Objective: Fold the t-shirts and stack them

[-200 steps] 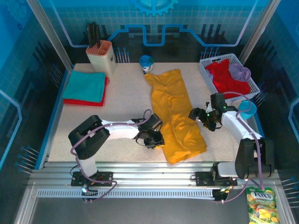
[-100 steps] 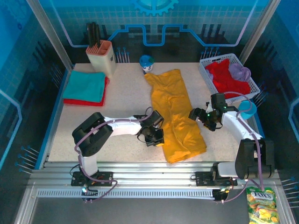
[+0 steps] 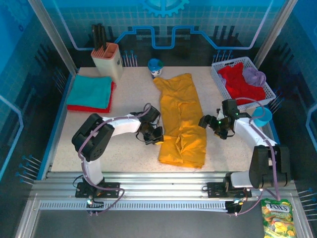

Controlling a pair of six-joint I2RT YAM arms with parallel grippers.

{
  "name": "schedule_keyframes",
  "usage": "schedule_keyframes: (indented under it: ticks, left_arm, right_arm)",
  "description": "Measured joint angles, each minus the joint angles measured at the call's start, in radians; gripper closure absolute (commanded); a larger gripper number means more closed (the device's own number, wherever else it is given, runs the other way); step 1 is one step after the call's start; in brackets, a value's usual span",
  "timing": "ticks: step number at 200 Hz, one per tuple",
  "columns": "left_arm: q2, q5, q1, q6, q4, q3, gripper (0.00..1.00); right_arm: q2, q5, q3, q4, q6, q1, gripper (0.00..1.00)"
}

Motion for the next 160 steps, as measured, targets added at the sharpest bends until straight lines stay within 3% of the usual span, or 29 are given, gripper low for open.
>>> schedule_keyframes:
  ticks: [58, 100, 136, 160]
  left_arm:
    - [-0.087, -0.037, 0.102, 0.074, -0.067, -0.078, 1.00]
    - [-0.209, -0.036, 0.094, 0.040, -0.045, -0.221, 1.00]
    - [-0.240, -0.034, 0.031, -0.040, 0.020, -0.275, 1.00]
    - [-0.239, -0.033, -0.005, -0.078, 0.055, -0.280, 0.75]
  right_arm:
    - [0.193, 0.000, 0.230, 0.104, 0.016, 0.114, 0.04]
    - [0.372, -0.004, 0.410, 0.185, 0.034, 0.150, 0.05]
    - [0.457, -0.012, 0.482, 0.201, 0.043, 0.167, 0.05]
    - [0.457, -0.018, 0.486, 0.196, 0.041, 0.170, 0.04]
